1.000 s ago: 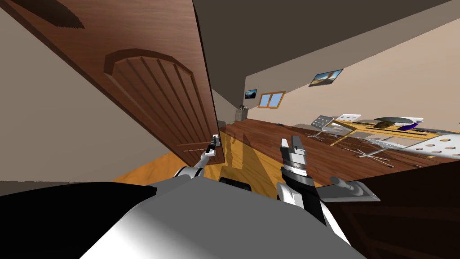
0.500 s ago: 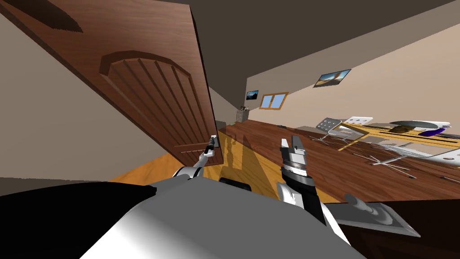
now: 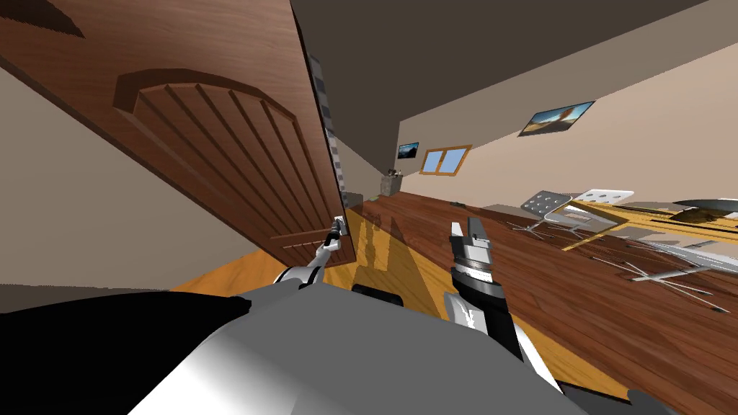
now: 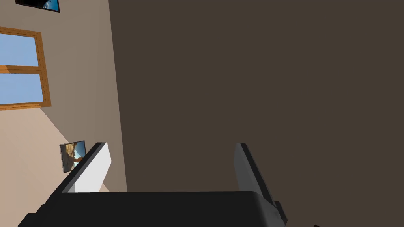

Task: Push the door open

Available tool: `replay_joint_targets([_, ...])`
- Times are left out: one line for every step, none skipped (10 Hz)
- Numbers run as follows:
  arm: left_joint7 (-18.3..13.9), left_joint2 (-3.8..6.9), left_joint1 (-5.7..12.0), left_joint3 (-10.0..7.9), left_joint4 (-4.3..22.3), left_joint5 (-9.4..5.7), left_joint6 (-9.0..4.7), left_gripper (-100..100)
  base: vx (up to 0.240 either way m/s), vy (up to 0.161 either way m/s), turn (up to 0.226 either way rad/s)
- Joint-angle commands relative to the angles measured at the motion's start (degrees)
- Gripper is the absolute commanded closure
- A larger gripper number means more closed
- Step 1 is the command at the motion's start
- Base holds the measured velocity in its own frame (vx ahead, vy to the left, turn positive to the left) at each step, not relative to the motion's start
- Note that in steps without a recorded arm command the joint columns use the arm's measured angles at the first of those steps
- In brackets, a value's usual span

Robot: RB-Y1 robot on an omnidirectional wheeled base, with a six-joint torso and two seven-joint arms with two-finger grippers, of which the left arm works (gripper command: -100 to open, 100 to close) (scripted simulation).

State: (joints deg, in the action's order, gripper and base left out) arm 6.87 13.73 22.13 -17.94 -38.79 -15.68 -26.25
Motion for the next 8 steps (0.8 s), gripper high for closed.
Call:
replay_joint_targets([0.56, 0.25, -0.27, -1.13, -0.39, -0.27, -0.01, 100, 0.175, -0.093, 0.059])
replay_joint_targets([0.68, 0.4, -0.31, -1.53, -0.31, -0.39, -0.05, 100, 0.16, -0.057, 0.063])
replay_joint_targets([0.82, 0.58, -0.35, -2.01, -0.22, -0.53, -0.09, 100, 0.15, -0.057, 0.04])
replay_joint_targets([0.9, 0.69, -0.37, -2.28, -0.16, -0.61, -0.12, 100, 0.174, -0.078, 0.047])
replay_joint_targets([1.0, 0.82, -0.4, -2.62, -0.09, -0.71, -0.15, 100, 0.178, -0.057, 0.053])
replay_joint_targets([1.09, 0.61, -0.88, -2.51, -0.26, -0.64, 0.09, 100, 0.075, -0.014, 0.038])
replay_joint_targets([1.47, 1.06, -1.03, -3.6, -0.24, -1.06, -0.04, 100, 0.134, -0.005, 0.045])
replay_joint_targets([1.56, 1.14, -1.06, -3.83, -0.21, -1.15, -0.06, 100, 0.182, -0.039, 0.048])
